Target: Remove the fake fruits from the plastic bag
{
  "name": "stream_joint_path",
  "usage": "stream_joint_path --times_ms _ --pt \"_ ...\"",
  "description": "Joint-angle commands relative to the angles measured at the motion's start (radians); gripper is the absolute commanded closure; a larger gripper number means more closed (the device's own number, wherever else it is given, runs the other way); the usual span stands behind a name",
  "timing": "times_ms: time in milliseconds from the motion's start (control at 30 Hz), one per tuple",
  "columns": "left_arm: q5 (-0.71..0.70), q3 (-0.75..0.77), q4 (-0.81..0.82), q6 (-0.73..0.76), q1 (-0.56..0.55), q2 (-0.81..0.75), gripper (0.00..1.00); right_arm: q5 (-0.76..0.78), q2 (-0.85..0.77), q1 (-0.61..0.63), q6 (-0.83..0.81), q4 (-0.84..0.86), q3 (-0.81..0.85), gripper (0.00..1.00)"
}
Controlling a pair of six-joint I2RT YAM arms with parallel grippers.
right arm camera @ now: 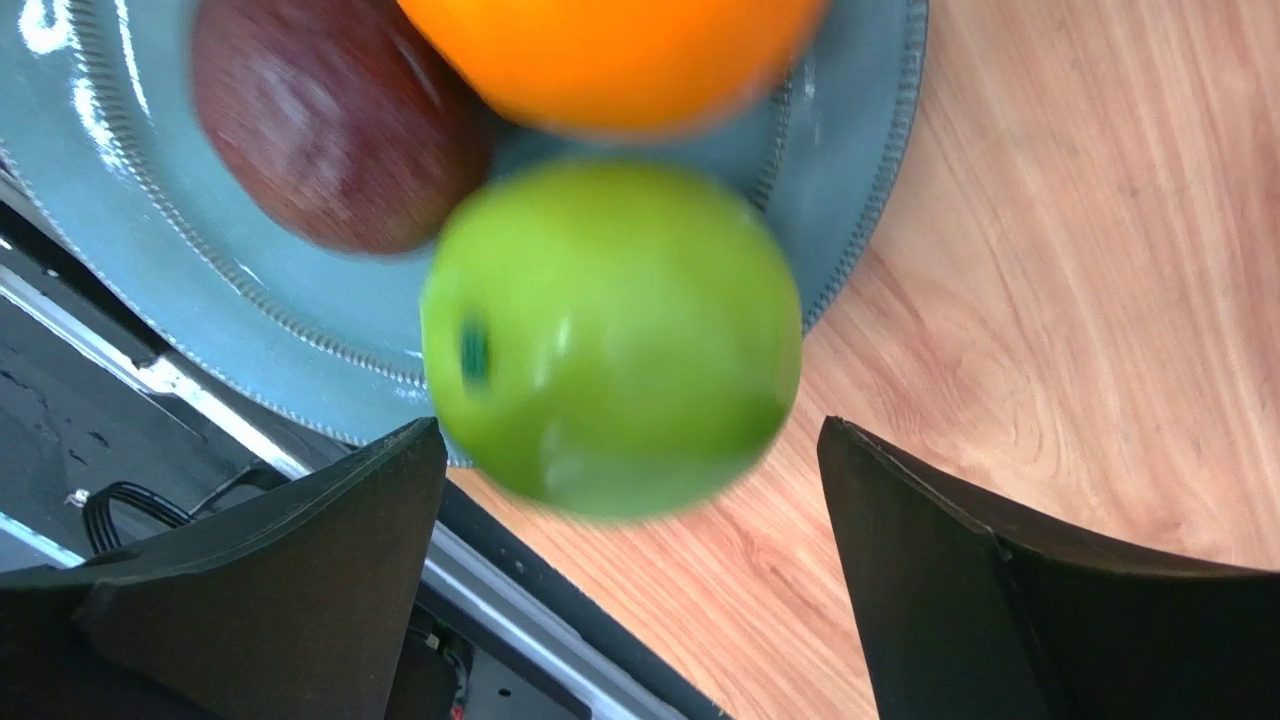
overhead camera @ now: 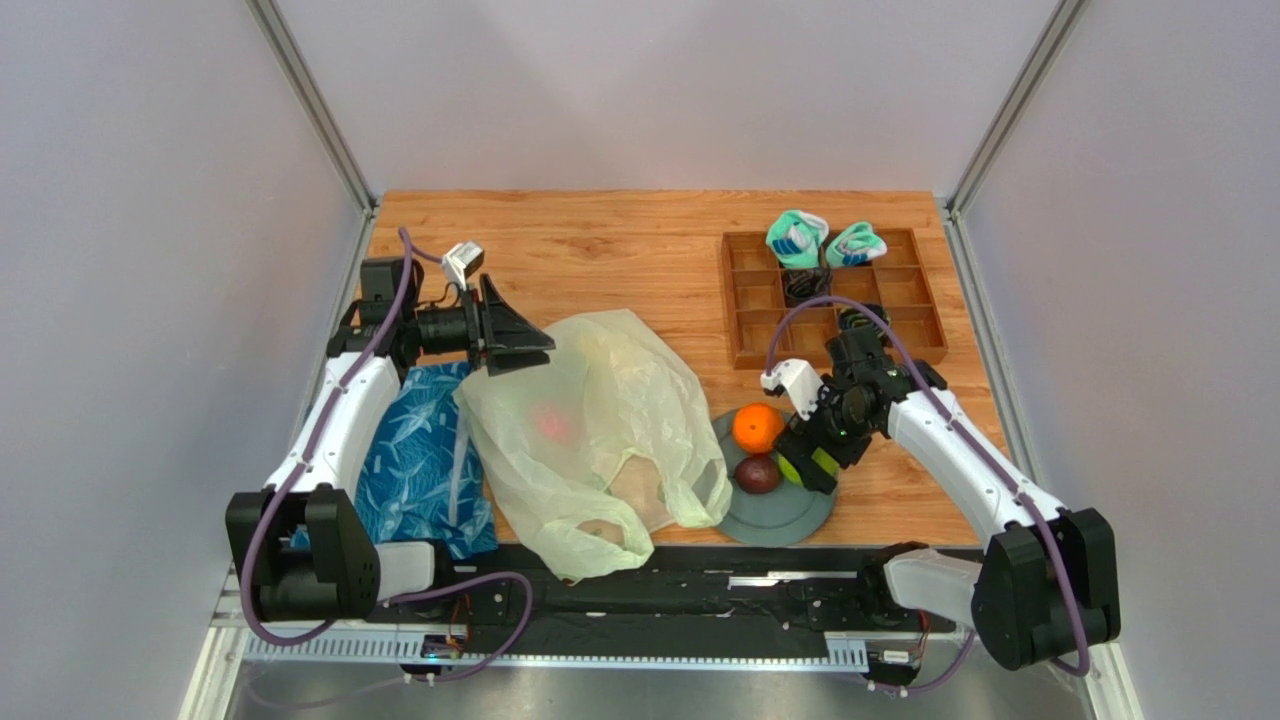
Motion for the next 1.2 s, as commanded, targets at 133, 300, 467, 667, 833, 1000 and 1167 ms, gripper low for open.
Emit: stream_joint_path --times_ms 133,300,467,667,833,1000,1167 --pt "-0.050 0.125 -0.274 0.323 -0.068 -0.031 0.33 -0.031 -0.154 -0.021 -0.026 -0.195 0.193 0.00" --pt "-0.277 0.250 -0.550 0.673 -0.261 -0.032 0.31 -0.267 -0.116 0.017 0.098 -0.163 0.339 0.00" --pt "-0.554 0.277 -0.610 0.801 -0.370 -0.066 0.32 -0.342 0.004 0.215 0.169 -0.097 0.414 0.00" --pt "-0.705 0.303 -0.502 0.570 -0.266 -0.106 0.32 -0.357 0.061 0.474 0.038 -0.039 0.378 0.04" --pt "-0.560 0.257 -0.478 0.467 -0.193 -0.097 0.33 -0.453 0.185 0.525 -0.145 -0.216 0.443 0.08" --pt "-0.481 0.178 -0.449 0.451 -0.193 -0.161 0.30 -0.477 0.270 0.580 -0.154 -0.229 0.422 0.09" --pt "-0.464 0.173 -0.454 0.526 -0.193 -0.199 0.23 -0.367 0.326 0.629 0.102 -0.019 0.397 0.20"
